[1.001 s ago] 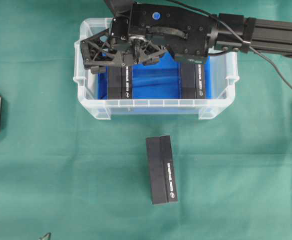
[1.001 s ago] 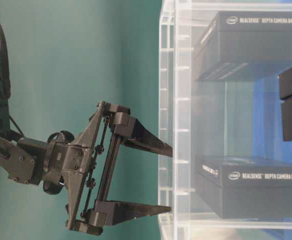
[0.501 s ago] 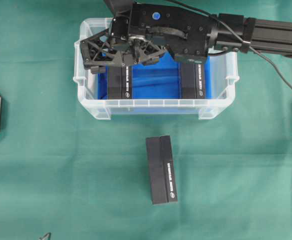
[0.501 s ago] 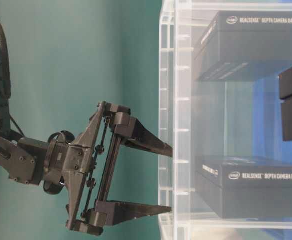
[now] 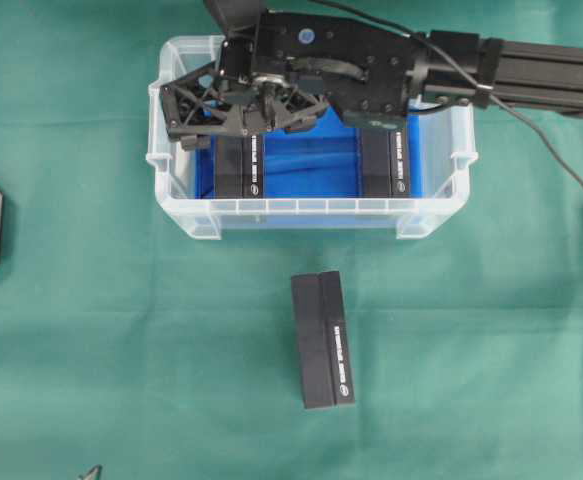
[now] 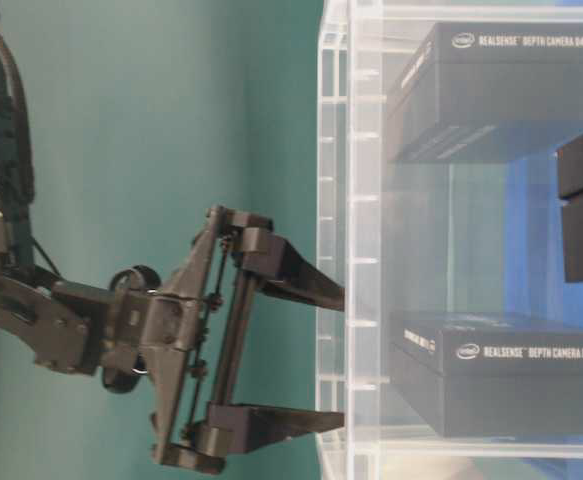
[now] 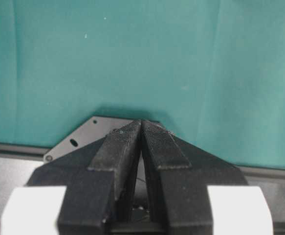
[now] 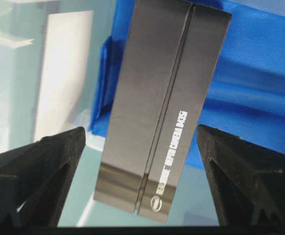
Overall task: Take the box out of the case with the right arm.
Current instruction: 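Lower the right gripper around the left box, then close the right gripper on the left black box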
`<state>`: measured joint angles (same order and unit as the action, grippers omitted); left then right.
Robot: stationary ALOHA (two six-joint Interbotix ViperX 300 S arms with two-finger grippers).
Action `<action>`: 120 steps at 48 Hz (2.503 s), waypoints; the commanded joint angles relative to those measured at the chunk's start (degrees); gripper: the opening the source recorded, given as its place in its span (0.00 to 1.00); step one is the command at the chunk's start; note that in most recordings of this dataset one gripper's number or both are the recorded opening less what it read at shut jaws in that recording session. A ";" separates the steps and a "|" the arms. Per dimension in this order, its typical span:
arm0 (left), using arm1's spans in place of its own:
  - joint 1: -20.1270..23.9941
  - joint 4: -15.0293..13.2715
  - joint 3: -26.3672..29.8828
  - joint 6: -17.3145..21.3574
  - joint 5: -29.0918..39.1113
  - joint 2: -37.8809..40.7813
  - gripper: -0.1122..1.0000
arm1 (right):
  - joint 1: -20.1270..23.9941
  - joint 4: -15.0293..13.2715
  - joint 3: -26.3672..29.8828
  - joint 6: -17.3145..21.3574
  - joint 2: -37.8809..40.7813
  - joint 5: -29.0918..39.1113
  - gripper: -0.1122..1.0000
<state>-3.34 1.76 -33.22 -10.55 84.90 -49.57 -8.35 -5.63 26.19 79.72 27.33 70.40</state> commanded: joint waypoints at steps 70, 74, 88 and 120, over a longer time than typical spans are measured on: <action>0.18 0.00 1.41 -0.26 -0.26 0.35 0.12 | 0.18 1.05 -1.58 3.08 4.13 -3.08 0.95; 0.18 0.00 1.49 -0.26 -0.26 0.35 0.12 | 0.26 1.49 -1.49 3.25 4.13 -2.90 0.94; 0.18 -0.09 1.49 -0.26 -0.26 0.35 0.12 | 0.62 1.58 -1.58 5.63 4.13 -2.55 0.74; 0.18 -0.09 1.49 -0.26 -0.26 0.35 0.12 | 0.79 0.44 2.64 5.71 0.44 0.26 0.72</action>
<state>-3.25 1.76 -33.22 -10.72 84.90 -49.57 -8.09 -4.66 25.75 85.43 32.52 69.35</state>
